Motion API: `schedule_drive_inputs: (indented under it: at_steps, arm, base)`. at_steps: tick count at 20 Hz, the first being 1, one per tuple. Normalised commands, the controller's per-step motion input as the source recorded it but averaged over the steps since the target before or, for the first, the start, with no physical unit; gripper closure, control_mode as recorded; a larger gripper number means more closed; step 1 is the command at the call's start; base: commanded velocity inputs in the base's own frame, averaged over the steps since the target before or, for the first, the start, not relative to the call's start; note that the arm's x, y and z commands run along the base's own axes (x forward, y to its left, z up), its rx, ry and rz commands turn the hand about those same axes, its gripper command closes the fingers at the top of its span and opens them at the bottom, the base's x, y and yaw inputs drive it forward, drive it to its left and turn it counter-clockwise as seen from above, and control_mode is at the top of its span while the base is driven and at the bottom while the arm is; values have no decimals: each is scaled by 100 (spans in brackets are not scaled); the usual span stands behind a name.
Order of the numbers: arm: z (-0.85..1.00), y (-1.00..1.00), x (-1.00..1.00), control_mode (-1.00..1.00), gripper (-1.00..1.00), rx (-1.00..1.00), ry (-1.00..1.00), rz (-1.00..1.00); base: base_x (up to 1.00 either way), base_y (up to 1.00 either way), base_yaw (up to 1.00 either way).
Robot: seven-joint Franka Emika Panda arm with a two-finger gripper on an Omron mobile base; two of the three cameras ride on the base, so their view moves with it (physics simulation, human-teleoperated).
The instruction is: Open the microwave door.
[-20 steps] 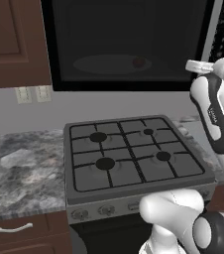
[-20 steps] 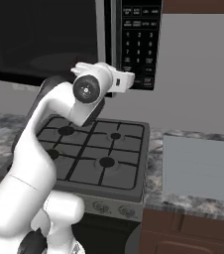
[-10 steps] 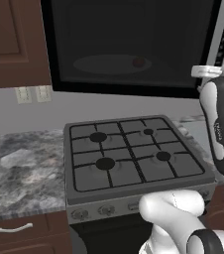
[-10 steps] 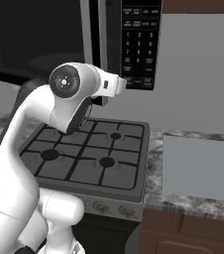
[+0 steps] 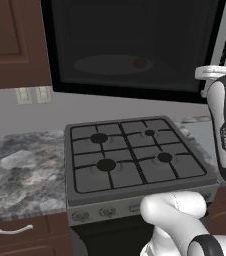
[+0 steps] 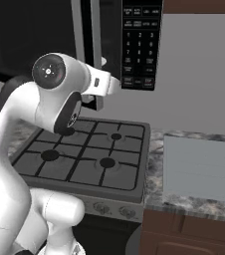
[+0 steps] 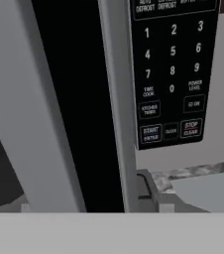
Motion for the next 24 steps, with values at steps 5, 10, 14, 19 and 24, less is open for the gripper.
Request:
schedule_drive_inputs:
  at_steps: [5,10,14,19,24]
  arm:
    - [69,-36,-49,-100,-100,0,-13,2]
    - [56,-45,-61,-100,-100,0,-8,8]
    - [48,-48,-48,-100,-100,1,-2,15]
    - [47,-81,-14,-100,-100,9,-26,14]
    - [-2,-95,-8,-100,-100,13,-53,9]
  base:
    - [0,0,0]
    - [0,0,0]
    - [0,0,0]
    - [0,0,0]
    - [0,0,0]
